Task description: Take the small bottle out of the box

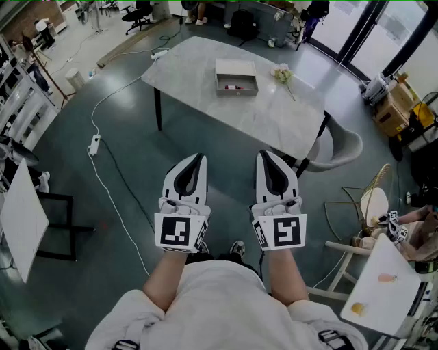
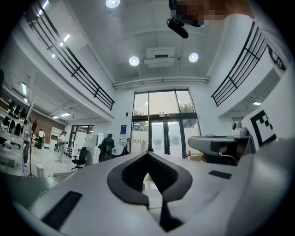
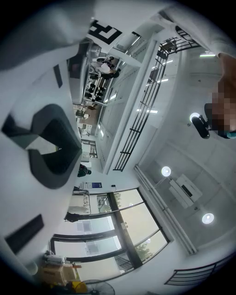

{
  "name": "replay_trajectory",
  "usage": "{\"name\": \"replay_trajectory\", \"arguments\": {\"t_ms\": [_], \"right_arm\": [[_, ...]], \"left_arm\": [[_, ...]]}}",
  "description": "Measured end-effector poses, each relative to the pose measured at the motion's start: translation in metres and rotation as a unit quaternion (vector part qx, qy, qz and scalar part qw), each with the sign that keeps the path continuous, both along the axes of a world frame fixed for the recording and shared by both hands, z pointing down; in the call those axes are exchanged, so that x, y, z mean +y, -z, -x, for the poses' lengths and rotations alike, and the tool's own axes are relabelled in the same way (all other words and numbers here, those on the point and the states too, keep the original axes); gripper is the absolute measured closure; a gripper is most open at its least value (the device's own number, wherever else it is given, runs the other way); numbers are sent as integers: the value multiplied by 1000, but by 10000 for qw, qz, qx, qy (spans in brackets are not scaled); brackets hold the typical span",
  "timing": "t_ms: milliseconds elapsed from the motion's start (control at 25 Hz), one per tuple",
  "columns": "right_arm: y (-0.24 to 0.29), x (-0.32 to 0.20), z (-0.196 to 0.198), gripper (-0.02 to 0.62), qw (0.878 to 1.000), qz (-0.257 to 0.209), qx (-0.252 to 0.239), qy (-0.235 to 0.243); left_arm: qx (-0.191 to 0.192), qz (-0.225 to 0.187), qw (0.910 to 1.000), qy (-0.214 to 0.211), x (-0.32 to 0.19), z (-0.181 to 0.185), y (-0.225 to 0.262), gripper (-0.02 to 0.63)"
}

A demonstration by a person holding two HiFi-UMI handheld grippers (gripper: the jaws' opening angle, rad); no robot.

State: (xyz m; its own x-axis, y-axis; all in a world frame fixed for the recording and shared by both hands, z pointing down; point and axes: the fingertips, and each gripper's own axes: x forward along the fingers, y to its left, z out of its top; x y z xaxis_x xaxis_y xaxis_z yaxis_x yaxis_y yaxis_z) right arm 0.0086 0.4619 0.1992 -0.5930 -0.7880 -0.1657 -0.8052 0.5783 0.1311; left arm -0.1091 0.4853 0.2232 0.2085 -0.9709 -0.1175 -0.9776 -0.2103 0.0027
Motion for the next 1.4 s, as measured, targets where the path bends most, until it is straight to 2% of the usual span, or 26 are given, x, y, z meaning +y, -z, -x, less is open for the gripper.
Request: {"name": "replay_trajectory", "arguments": {"t_ms": [400,760,1040,1400], "right_arm": [[-15,3,38,569,9999,37,33,-159],[-36,-25,34,569,9993,197,158,-274],[-55,-90,41,569,9986,432,267,-121],[-70,-227,34,569,9973,597,409,128]], "left_arm": [[21,109,9997,-196,2,45,-16,584],[162,328,9989,-292,-29,58,-43,584],[176,583,9977,-308,-94,61,-61,584],[112,842,9955,-411,-233,40,-78,584]]}}
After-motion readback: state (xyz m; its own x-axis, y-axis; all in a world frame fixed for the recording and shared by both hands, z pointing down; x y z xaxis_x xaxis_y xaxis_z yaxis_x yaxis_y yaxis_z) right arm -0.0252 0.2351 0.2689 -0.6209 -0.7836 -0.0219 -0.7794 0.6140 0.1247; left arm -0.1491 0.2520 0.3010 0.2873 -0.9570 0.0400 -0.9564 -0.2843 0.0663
